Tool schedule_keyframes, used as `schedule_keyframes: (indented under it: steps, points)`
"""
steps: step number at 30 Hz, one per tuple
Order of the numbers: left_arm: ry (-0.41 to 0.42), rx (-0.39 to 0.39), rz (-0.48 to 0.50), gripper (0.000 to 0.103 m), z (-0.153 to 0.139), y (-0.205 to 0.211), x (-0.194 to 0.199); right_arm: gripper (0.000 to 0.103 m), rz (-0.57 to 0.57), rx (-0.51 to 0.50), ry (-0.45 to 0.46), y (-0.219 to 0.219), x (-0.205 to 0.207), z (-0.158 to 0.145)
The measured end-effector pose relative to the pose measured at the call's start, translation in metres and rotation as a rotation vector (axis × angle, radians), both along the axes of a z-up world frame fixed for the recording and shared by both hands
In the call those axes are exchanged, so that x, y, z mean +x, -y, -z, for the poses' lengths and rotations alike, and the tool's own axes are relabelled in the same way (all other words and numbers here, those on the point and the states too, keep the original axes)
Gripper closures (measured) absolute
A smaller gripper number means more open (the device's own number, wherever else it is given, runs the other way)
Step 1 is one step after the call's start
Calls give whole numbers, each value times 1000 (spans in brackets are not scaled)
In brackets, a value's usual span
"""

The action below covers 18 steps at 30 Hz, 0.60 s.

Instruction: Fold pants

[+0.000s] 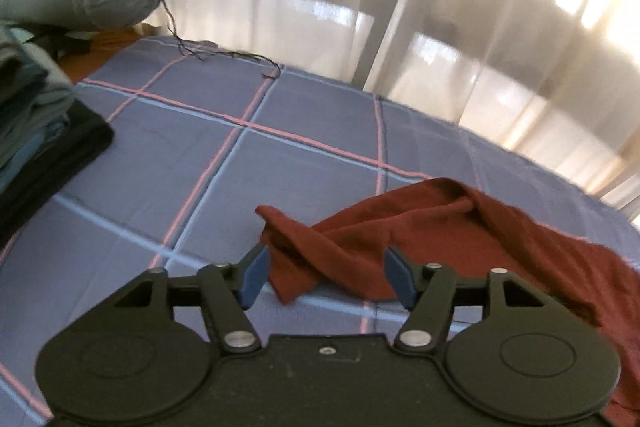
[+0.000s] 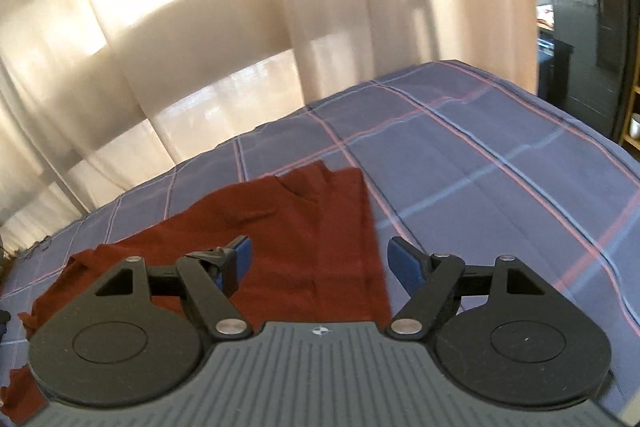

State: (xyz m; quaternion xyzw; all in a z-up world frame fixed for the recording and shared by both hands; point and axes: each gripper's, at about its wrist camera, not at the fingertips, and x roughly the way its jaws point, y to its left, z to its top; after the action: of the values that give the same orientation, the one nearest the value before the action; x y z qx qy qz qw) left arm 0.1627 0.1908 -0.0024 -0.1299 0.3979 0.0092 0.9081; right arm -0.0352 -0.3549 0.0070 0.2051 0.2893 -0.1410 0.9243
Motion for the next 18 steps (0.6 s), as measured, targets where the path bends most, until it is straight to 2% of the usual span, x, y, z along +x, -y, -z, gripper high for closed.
schedule_keyframes:
  steps: [4,8,14,18]
  points:
    - [-49,10,-9,0,18,0,21,0,-3,35,-19,15,42,7]
    - [-84,-31,-34,0,34,-7,41,0,34,75,-71,31,80,21]
    - [-76,-45,-51,0,38,-10,57,0,95,138,-114,54,129,48]
    - [-68,-34,-27,0,38,-6,62,0,118,140,-161,62,149,64]
